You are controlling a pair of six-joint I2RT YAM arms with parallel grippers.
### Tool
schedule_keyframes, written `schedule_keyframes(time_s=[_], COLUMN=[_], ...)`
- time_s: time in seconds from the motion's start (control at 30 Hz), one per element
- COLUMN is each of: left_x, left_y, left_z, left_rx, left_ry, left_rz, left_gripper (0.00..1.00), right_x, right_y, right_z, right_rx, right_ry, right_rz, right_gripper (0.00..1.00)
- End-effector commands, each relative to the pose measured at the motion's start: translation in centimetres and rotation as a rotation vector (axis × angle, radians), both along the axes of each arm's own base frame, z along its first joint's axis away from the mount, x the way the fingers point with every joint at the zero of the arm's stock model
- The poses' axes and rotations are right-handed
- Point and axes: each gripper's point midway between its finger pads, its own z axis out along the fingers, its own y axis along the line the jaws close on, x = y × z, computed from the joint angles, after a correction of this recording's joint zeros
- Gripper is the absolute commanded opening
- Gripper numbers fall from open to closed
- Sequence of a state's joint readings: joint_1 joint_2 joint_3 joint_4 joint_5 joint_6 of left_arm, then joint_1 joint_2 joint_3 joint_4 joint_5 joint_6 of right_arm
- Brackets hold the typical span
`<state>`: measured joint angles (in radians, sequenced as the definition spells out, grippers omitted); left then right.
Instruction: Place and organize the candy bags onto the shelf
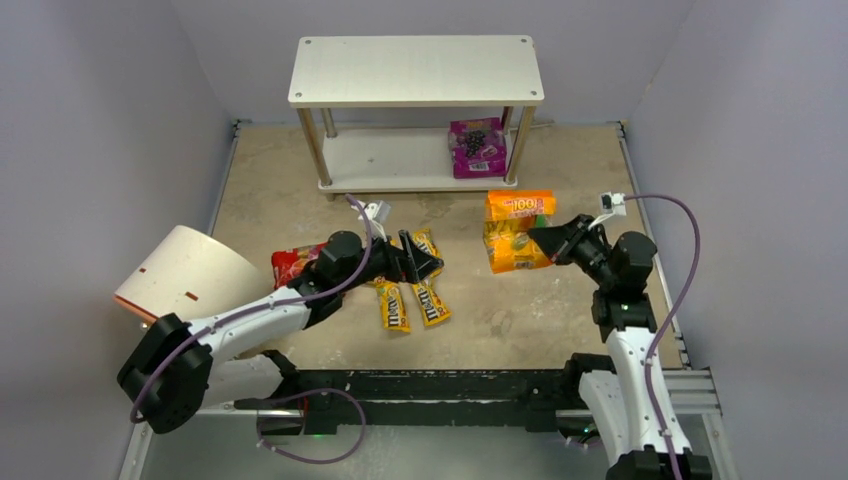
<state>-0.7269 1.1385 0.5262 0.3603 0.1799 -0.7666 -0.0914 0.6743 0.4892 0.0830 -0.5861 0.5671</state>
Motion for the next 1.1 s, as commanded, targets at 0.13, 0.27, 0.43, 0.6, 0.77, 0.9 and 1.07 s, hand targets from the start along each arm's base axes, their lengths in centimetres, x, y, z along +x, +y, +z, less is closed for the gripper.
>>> schedule_keyframes(time_s=[0.13, 0.27, 0.43, 0.6, 0.77, 0.9, 1.07], left_x=[-0.6, -0.8, 1.0, 0.6, 0.5, 0.5, 0.4], left_y=[-4.5, -5.7, -4.0, -4.0, -3.4, -1.9, 1.6], left_z=[6.6, 8.3, 7.6, 8.2, 8.2, 9.0, 10.9], left_rx=[-0.284, -0.328, -0.336, -0.346, -0.357, -0.326, -0.317], left_ry=[-0.043, -0.071, -0.087, -0.133, -0.134, -0.166, -0.217], left_rz=[-0.097, -0.055, 0.157, 0.171, 0.187, 0.232, 0.33], left_gripper=[0.98, 0.98, 1.0, 1.0, 1.0, 1.0, 1.0], right_x=[-0.9, 0.3, 2.0, 3.4, 3.9, 4.4, 3.4], right_y=[4.7, 6.0, 6.8, 8.1, 9.2, 7.2, 3.6], right_z=[11.2, 11.7, 10.3, 10.8, 10.7, 12.1, 16.9], right_rx=[0.228, 0.351, 0.572, 0.59, 0.56, 0.499, 0.466], right_ry=[-0.326, -0.23, -0.012, 0.046, 0.057, 0.001, -0.141], right_rz=[0.09, -0.003, -0.142, -0.204, -0.212, -0.312, -0.426], right_gripper=[0.0, 0.0, 0.0, 0.0, 0.0, 0.0, 0.0])
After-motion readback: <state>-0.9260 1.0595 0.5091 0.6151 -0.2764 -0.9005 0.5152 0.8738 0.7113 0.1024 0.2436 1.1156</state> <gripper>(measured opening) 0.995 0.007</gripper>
